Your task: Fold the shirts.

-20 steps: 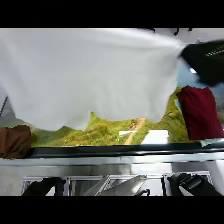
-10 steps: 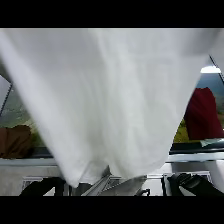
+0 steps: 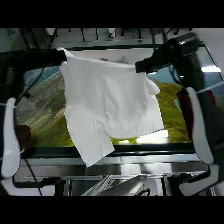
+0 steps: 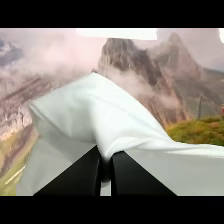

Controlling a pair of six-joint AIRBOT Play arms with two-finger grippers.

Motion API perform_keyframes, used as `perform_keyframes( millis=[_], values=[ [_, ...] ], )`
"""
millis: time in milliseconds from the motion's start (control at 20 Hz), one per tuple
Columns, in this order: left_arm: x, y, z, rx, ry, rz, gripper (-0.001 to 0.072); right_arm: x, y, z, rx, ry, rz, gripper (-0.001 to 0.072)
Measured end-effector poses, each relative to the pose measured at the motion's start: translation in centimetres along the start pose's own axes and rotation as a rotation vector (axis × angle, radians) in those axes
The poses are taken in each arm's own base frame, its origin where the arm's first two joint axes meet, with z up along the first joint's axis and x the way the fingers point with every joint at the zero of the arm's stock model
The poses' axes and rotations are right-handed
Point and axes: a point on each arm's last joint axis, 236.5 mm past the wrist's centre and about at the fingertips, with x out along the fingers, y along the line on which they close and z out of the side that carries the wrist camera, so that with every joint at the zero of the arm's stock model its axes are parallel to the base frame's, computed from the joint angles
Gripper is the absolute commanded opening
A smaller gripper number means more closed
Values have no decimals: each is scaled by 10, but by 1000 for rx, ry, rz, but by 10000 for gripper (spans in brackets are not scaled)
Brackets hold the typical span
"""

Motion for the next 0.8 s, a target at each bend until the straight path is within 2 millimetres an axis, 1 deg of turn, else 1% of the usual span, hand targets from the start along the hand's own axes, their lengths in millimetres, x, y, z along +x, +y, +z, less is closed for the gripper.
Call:
perform_keyframes(
  millis=[50,100,150,200,250,300,350,400,450,500,550,600,650,700,800],
  values=[
    [23,2,-14,-2,47,2,15,33,4,-10,36,54,40,23],
    [45,3,-29,-2,100,2,16,57,8,-16,67,85,77,115],
    [63,4,-41,-1,144,2,183,78,12,-22,103,114,113,366],
    [76,6,-51,-1,183,4,535,94,14,-27,132,135,138,471],
    [84,9,-60,-4,221,8,678,104,14,-29,161,145,159,467],
    [88,13,-66,-11,259,9,661,108,10,-30,187,155,175,466],
    [86,18,-69,-16,283,13,661,108,3,-30,211,161,182,466],
    [80,26,-70,-30,306,19,650,104,-11,-32,235,175,179,465],
    [71,38,-72,-44,328,33,525,97,-25,-35,247,188,175,464],
    [59,52,-74,-61,350,52,463,86,-43,-39,255,207,171,464],
    [44,68,-79,-81,378,70,463,74,-60,-44,260,229,163,462],
    [30,81,-88,-110,413,78,463,62,-80,-54,267,260,153,462],
    [16,92,-105,-142,470,75,464,52,-99,-66,280,296,144,462],
    [3,98,-127,-181,531,54,465,42,-118,-79,300,332,135,462],
    [-21,97,-173,-253,638,-10,465,23,-150,-109,353,393,129,462]
  ],
)
